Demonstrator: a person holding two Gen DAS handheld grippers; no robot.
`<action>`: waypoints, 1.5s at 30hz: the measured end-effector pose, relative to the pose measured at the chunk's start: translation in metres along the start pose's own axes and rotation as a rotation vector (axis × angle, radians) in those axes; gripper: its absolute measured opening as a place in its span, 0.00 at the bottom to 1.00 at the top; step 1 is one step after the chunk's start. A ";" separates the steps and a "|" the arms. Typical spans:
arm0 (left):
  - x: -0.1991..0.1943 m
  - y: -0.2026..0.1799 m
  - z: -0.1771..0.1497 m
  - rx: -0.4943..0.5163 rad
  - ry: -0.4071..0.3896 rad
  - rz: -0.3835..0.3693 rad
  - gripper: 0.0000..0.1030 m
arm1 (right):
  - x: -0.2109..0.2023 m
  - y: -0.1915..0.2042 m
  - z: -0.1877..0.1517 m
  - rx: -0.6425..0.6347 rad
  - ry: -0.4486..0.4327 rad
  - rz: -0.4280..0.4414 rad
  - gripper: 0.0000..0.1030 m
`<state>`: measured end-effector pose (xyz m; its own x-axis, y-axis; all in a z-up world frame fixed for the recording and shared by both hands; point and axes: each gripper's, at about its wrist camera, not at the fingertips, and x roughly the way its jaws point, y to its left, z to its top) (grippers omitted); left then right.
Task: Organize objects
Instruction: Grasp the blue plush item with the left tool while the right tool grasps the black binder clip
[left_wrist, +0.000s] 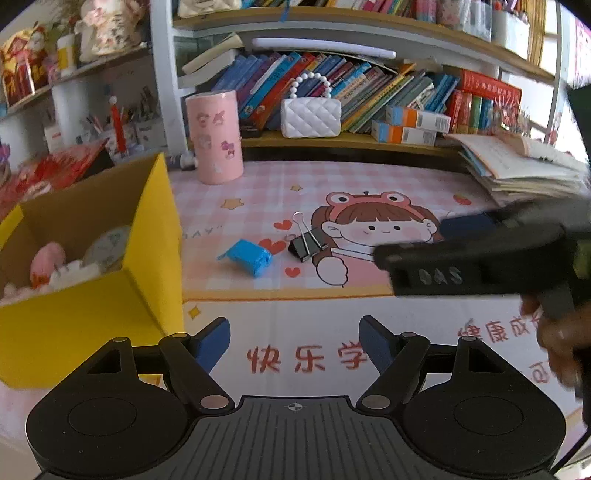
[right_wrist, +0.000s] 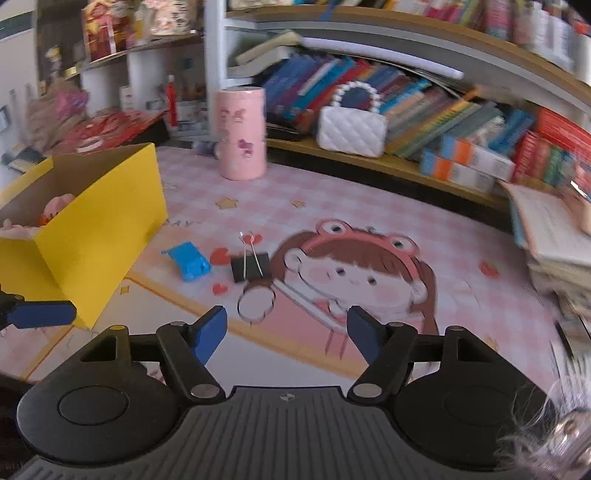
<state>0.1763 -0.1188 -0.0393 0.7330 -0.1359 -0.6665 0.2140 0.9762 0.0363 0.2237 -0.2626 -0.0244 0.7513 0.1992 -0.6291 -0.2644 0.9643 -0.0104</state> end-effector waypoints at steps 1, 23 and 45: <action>0.004 -0.003 0.001 0.017 0.005 0.011 0.75 | 0.006 -0.003 0.004 -0.011 0.002 0.016 0.66; 0.059 -0.015 0.017 0.071 0.103 0.097 0.76 | 0.146 0.006 0.045 -0.103 0.188 0.218 0.41; 0.144 0.032 0.057 -0.337 0.118 0.270 0.48 | 0.035 -0.070 0.021 0.138 0.000 0.087 0.37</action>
<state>0.3255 -0.1165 -0.0915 0.6509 0.1325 -0.7475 -0.2117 0.9773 -0.0112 0.2811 -0.3199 -0.0291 0.7293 0.2834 -0.6227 -0.2430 0.9581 0.1514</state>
